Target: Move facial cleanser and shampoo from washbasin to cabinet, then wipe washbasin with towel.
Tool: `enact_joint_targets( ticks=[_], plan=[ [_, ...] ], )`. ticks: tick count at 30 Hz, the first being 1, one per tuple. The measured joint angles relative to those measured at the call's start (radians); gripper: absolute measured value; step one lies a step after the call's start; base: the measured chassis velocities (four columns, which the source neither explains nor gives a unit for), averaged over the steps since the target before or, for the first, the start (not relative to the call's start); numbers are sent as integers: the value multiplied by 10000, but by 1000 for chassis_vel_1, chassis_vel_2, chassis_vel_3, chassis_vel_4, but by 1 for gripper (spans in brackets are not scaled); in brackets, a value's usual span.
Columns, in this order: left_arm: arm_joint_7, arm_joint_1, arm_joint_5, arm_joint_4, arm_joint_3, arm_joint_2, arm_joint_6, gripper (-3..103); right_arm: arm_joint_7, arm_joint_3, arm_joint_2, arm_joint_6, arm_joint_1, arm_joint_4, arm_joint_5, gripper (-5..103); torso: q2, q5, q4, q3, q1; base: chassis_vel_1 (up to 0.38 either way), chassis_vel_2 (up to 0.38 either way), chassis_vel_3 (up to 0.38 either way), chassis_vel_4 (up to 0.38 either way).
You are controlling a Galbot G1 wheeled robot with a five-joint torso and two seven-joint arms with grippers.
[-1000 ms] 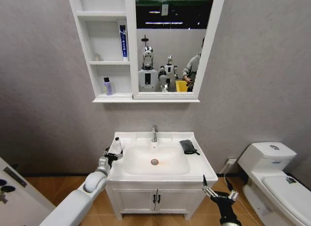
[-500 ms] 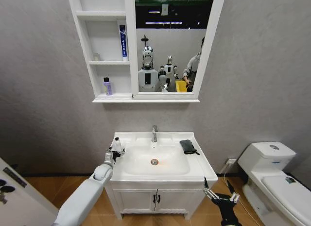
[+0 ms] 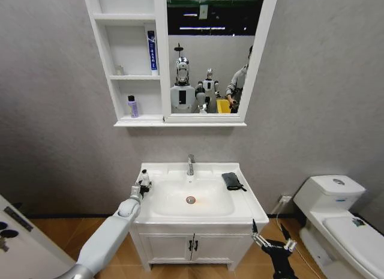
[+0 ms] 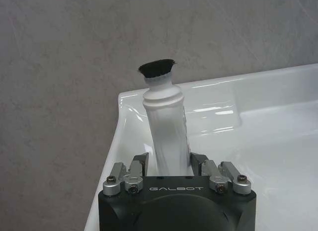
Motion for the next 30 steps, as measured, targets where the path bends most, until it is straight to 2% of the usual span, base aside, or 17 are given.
enact_joint_targets(
  ticks=[1, 2, 8, 10, 12, 15, 17, 18, 19, 20, 21, 23, 24, 26, 28, 29, 30],
  plan=[
    [-2, 30, 26, -20, -13, 9, 2, 47, 0, 0, -13, -4, 16, 0, 5, 100, 0, 0, 0, 0, 0, 0, 0, 0, 0],
    [0, 74, 94, -48, -45, 17, 2, 37, 0, -6, -24, -12, 38, 0, 7, 100, 0, 0, -1, 0, 0, 0, 0, 0, 0],
    [-14, 170, 116, -390, -88, 134, 5, 30, -5, -25, -2, -12, -3, 10, -4, 100, 0, -1, 1, 0, 0, 0, 0, 0, 0],
    [-70, 226, 116, -801, -97, 276, 12, 30, -8, -28, 19, -4, -22, 29, -8, 100, -1, -2, -1, 0, 1, 0, 0, 0, 0],
    [-350, 365, -49, -2210, -99, 813, 258, 30, -15, -57, 50, 0, -28, 47, -30, 100, 0, -3, -2, 0, 0, 0, 0, 0, 0],
    [-559, 390, -311, -2904, -105, 1144, 511, 30, -17, -76, 54, 0, -18, 48, -45, 100, 0, 1, -3, -1, 0, 0, 0, 0, 0],
    [-1202, 271, -1355, -4799, -186, 2094, 1539, 30, -23, -165, 61, -4, 44, 52, -94, 100, 0, -3, 3, -1, 0, 0, 0, 0, 0],
    [-1202, 271, -1355, -4799, -186, 2094, 1539, 30, -23, -165, 61, -4, 44, 52, -94, 100, 0, -3, 3, -1, 0, 0, 0, 0, 0],
    [-1383, 165, -1716, -5309, -235, 2355, 1856, 30, -26, -186, 64, -6, 54, 57, -110, 100, 0, 0, 2, -1, 0, 0, 0, 0, 0],
    [-1679, -92, -2367, -6150, -290, 2802, 2453, 30, -38, -218, 72, -10, 63, 72, -126, 100, 0, 1, 1, -2, 0, 0, 0, 0, 0],
    [-1679, -92, -2367, -6150, -290, 2802, 2453, 30, -38, -218, 72, -10, 63, 72, -126, 100, 0, 1, 1, -2, 0, 0, 0, 0, 0],
    [-2350, -926, -3766, -7376, -319, 3644, 4025, 30, -58, -230, 94, -13, 39, 175, -136, 100, 1, 0, -2, -2, -1, 0, 0, 0, 0],
    [-2350, -926, -3766, -7376, -319, 3644, 4025, 30, -58, -230, 94, -13, 39, 175, -136, 100, 1, 0, -2, -2, -1, 0, 0, 0, 0],
    [-2697, -1668, -4692, -7794, -265, 4081, 4736, 30, -62, -225, 101, -12, 16, 224, -138, 100, 0, -3, 2, -2, -1, 0, 0, 0, 0],
    [-3101, -3311, -6403, -8047, -17, 4560, 5568, 30, -81, -217, 112, 7, 0, 272, -141, 100, 0, -1, 1, -2, -1, 0, 0, 0, 0],
    [-3101, -3311, -6403, -8047, -17, 4560, 5568, 30, -81, -217, 112, 7, 0, 272, -141, 100, 0, -1, 1, -2, -1, 0, 0, 0, 0],
    [-3148, -4299, -7067, -7946, 296, 4682, 5698, 30, -100, -219, 123, 27, 6, 281, -143, 100, 0, -1, 0, -2, -2, 0, 0, 0, 0]
  ],
)
